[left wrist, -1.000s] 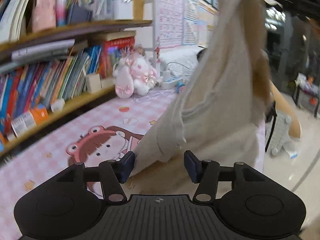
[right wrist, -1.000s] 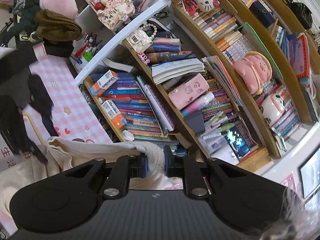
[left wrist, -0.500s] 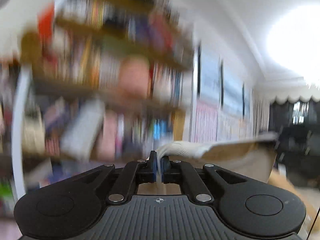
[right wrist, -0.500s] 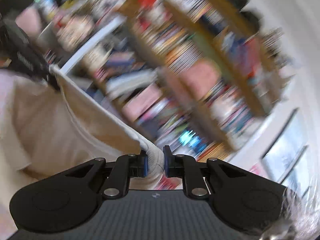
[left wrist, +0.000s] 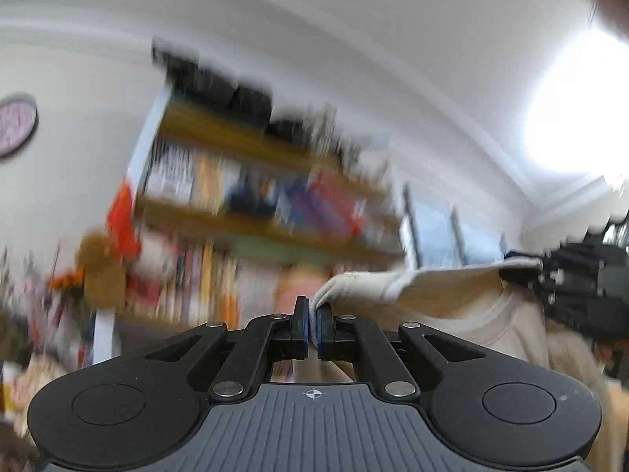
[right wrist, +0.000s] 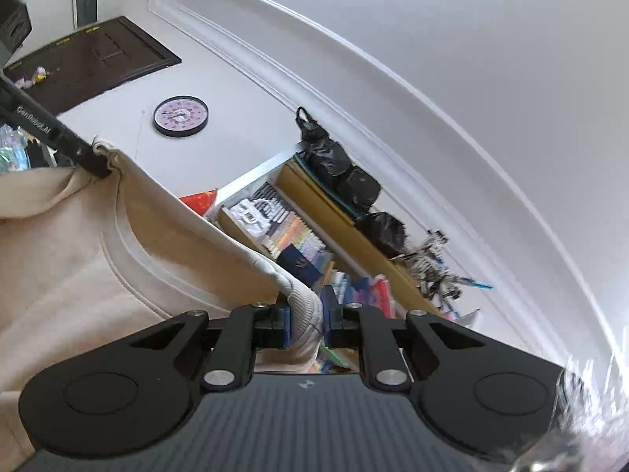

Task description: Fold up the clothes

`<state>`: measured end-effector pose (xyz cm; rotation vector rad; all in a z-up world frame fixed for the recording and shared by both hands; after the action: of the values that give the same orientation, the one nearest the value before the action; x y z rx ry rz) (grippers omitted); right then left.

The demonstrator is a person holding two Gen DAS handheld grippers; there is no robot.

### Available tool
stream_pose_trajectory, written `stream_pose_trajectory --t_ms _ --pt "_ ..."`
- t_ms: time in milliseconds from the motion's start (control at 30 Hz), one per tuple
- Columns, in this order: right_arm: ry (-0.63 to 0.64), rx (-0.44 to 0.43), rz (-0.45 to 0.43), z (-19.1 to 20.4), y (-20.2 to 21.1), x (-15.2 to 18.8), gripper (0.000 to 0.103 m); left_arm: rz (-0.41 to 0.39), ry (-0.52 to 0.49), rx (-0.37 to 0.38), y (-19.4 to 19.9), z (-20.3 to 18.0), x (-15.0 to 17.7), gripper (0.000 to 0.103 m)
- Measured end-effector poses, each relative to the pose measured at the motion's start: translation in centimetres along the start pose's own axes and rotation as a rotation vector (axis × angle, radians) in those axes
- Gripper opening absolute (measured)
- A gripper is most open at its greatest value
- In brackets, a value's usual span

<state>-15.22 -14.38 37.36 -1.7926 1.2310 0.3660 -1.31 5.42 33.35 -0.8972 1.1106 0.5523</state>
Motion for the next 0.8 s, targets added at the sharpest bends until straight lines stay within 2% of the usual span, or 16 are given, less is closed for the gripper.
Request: stream_pose_trajectory --t_ms 67,100,133,233,300,333,367,467,500,600,667,700,800 --pt "-0.066 -0.072 0.103 0.6 -2.7 3.0 0.014 0.173 0.005 -0.009 -3.3 1.3 5.5 0.004" --pt "-0.095 -0.122 0.185 1.7 -4.3 5.9 0.014 0.259 0.007 -0.014 -4.9 1.9 8.3 0.004" --pt "-0.111 -0.171 0.274 3.2 -5.8 9.3 0.014 0.36 0.017 -0.018 -6.2 2.8 12.0 0.004" --pt "-0.17 -0.328 0.543 9.4 -9.0 21.0 0.013 0.7 0.12 -0.048 -10.0 5.7 26.8 0.005" --pt "-0.201 -0.436 0.707 14.7 -9.8 29.2 0.013 0.866 0.126 -0.089 -11.6 6.7 34.6 0.005" --pt "-0.194 -0.478 0.763 17.2 -9.9 32.5 0.013 0.932 0.119 -0.108 -12.1 6.9 37.6 0.006" --pt "-0.182 -0.52 0.817 19.6 -10.0 35.7 0.013 0.998 0.111 -0.127 -12.6 7.1 40.4 0.012" --pt "-0.105 -0.591 0.903 25.1 -11.2 42.4 0.013 1.178 0.086 -0.154 -12.4 6.8 46.1 0.013" --pt "-0.083 -0.604 0.918 26.4 -11.8 44.0 0.013 1.218 0.06 -0.159 -11.8 6.6 47.1 0.013" --pt "-0.06 -0.591 0.961 28.1 -14.7 48.2 0.013 1.238 0.007 -0.215 -8.7 7.1 46.6 0.028" --pt "-0.095 -0.563 1.0 28.0 -17.1 50.5 0.013 1.213 0.075 -0.26 -6.3 7.7 45.0 0.043" --pt "-0.118 -0.547 1.017 27.9 -18.1 51.4 0.013 1.2 0.119 -0.281 -5.1 7.8 44.3 0.044" --pt "-0.214 -0.528 1.06 28.2 -21.0 54.1 0.013 1.17 0.231 -0.257 -2.0 5.2 42.7 0.046"
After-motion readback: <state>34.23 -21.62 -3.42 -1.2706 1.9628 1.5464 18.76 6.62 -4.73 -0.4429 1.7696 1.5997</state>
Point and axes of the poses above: each gripper's, at about its wrist camera, not at the fingertips, and y roughly against the way its jaws point, z to its left, x to its underside, the point moved 9 cm from there along -y, roughly the way its jaws point, and after that the axes turned 8 degrees about -y, right-handed, at the moved point
